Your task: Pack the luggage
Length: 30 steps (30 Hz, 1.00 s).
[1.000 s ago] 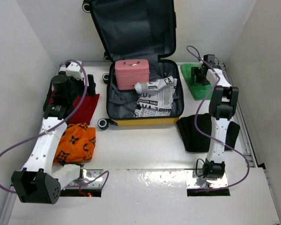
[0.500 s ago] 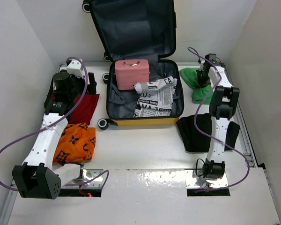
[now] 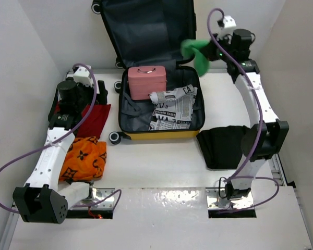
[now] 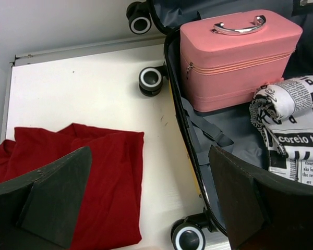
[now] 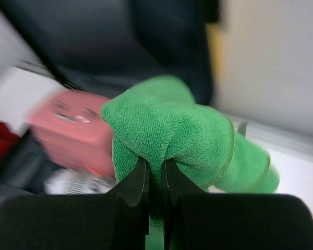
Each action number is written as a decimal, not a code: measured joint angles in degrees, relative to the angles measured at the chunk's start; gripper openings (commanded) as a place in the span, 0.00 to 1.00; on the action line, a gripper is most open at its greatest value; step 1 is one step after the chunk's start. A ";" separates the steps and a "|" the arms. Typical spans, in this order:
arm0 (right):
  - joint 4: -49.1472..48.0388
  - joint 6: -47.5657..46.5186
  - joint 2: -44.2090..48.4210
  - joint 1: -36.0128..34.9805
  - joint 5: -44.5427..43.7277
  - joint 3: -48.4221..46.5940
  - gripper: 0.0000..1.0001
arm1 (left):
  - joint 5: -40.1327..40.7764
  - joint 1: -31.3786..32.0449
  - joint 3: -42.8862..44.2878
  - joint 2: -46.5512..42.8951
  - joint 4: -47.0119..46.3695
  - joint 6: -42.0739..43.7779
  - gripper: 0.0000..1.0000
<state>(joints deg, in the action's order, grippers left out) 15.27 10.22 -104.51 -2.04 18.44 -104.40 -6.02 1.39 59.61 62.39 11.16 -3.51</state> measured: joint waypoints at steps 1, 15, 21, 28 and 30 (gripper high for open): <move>-2.32 0.66 0.48 -1.46 0.66 -0.39 0.00 | -0.04 0.00 0.00 -0.02 -0.02 0.00 1.00; -6.19 5.07 -10.51 -11.93 -2.03 0.90 0.00 | 0.31 -0.48 -1.97 -3.30 -0.11 1.09 1.00; -1.46 4.81 -3.80 -11.93 -6.49 8.37 0.00 | 0.31 -0.81 -3.61 -3.32 -0.52 1.40 1.00; 1.27 5.31 -2.32 -11.89 -15.69 8.46 0.00 | 0.00 -1.05 -3.65 -2.86 -1.38 1.36 1.00; 3.15 5.64 -5.31 -11.72 -17.49 6.32 0.00 | -0.02 -1.07 -3.65 -2.84 -1.40 1.36 1.00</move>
<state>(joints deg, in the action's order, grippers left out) 18.41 15.86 -109.82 -13.76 0.95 -98.08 -6.04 0.32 55.96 59.55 9.76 -2.15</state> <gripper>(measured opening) 0.047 0.997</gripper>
